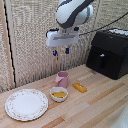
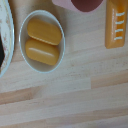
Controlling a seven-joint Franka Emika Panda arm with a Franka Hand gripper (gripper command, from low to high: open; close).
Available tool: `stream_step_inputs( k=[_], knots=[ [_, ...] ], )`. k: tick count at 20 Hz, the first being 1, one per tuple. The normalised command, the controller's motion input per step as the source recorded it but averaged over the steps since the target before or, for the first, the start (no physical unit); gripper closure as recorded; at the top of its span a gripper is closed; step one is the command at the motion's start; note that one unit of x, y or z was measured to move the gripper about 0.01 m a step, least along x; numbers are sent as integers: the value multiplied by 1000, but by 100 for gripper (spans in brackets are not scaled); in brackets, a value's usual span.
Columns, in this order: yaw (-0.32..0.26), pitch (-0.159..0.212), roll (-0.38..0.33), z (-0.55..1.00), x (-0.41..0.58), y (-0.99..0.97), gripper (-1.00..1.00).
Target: Please focus on the pink mug and carefully direct your gripper towards it. Gently take hold of the pink mug using your grasping instrument. Exercise caution as you elevate the pink mug off the tabletop. Shift the pink mug so it is above the white platter. With precision, slowly place the pink mug onto the white platter.
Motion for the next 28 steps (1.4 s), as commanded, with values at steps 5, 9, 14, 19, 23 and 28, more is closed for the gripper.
stream_step_inputs(
  k=[5, 9, 14, 19, 23, 28],
  knots=[
    [-119, 71, 31, -77, 289, -598, -100],
    [-90, 50, 15, -51, 179, -579, -100],
    [-18, 40, 1, -229, 54, -342, -100],
    [0, 38, 0, -477, 4, -253, -100],
    [3, 65, 0, -484, 79, -211, -100],
    [23, 53, 0, -450, 122, -170, -100]
  ],
)
